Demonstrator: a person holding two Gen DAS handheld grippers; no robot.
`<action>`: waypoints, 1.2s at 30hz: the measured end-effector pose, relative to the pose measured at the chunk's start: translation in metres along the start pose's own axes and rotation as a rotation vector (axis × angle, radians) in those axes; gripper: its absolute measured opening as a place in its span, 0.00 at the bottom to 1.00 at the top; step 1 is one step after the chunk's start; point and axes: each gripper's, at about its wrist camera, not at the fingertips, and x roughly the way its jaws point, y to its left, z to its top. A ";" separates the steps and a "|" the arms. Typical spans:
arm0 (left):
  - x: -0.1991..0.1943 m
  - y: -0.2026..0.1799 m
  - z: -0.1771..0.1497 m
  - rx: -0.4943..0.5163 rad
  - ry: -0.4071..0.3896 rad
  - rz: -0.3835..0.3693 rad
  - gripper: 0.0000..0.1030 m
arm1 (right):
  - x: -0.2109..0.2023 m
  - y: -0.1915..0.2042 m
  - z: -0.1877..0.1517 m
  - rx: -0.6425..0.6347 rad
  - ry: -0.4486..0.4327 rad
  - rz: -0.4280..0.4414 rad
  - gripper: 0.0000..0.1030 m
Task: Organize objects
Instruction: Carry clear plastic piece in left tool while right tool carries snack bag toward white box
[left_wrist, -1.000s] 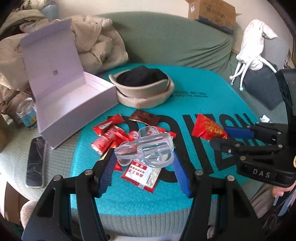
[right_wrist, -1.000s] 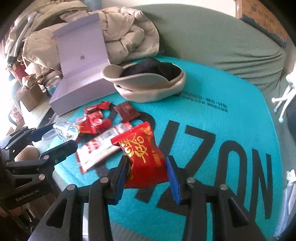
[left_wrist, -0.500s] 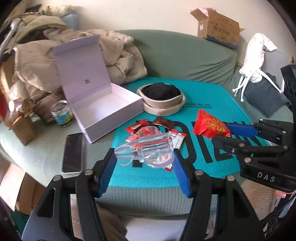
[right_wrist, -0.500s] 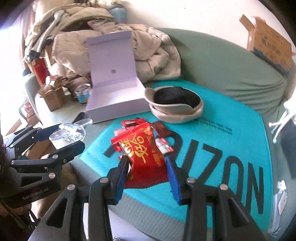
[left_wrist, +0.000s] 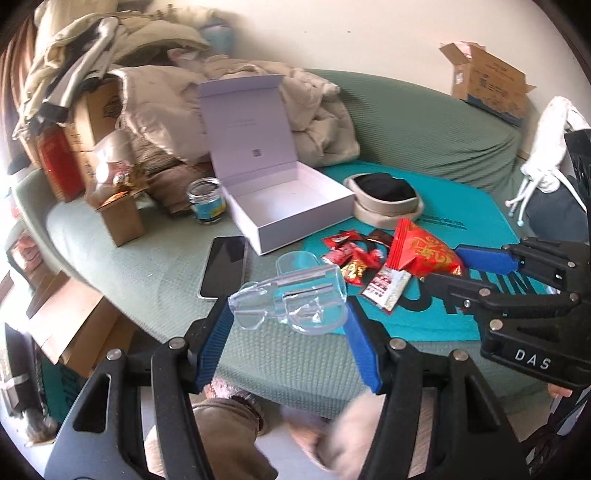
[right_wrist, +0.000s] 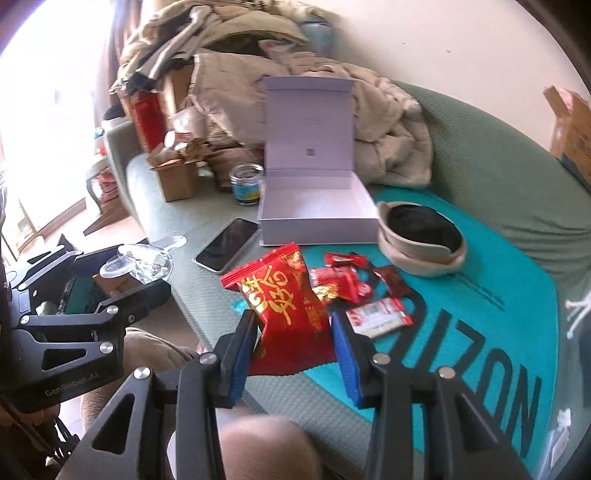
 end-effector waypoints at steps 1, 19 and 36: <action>-0.001 0.001 0.000 -0.006 -0.001 0.008 0.57 | 0.001 0.001 0.000 -0.007 0.001 0.009 0.41; 0.085 0.001 0.029 0.013 0.075 0.006 0.57 | 0.081 -0.025 0.031 -0.040 0.026 0.060 0.41; 0.177 0.042 0.087 0.029 0.130 0.007 0.57 | 0.173 -0.041 0.097 -0.032 0.043 0.089 0.41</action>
